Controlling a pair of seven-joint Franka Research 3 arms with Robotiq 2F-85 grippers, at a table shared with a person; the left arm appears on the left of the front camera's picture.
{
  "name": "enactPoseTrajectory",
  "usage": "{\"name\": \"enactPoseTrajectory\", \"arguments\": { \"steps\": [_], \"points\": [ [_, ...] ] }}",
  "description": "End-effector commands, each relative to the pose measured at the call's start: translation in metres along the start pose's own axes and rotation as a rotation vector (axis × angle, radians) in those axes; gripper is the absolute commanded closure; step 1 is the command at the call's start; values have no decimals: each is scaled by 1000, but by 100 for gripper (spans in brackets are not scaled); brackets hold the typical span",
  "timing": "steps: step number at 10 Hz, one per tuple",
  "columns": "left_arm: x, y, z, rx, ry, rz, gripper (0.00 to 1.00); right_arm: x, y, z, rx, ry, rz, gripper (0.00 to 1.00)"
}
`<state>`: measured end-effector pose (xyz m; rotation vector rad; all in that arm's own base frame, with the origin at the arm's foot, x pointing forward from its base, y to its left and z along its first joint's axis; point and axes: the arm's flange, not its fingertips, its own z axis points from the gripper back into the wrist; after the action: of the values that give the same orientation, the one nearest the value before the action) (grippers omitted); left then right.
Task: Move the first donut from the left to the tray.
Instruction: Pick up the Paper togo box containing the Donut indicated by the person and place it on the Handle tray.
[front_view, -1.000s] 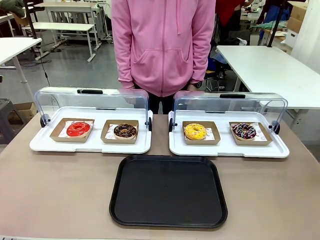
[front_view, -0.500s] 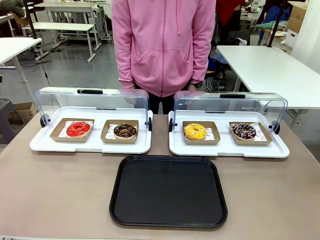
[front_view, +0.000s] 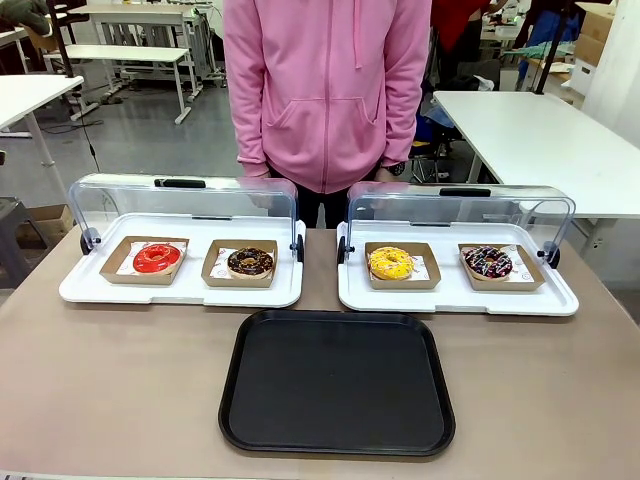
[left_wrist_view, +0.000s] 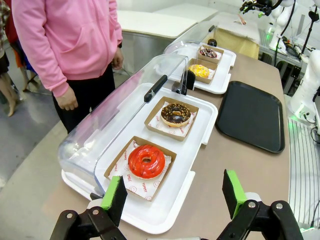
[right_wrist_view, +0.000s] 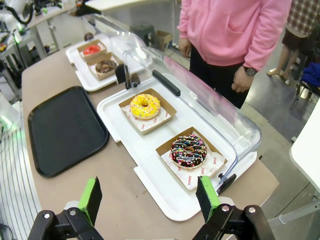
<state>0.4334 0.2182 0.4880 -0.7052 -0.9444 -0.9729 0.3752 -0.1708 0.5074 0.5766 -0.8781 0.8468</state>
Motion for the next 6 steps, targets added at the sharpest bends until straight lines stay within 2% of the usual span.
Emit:
{"name": "enactPoseTrajectory", "arguments": {
  "steps": [1,6],
  "points": [
    [1,0,-1,2,7,4,0,1,-1,-2,0,-25,9,0],
    [1,0,-1,2,7,4,0,1,-1,-2,0,-25,9,0]
  ]
}}
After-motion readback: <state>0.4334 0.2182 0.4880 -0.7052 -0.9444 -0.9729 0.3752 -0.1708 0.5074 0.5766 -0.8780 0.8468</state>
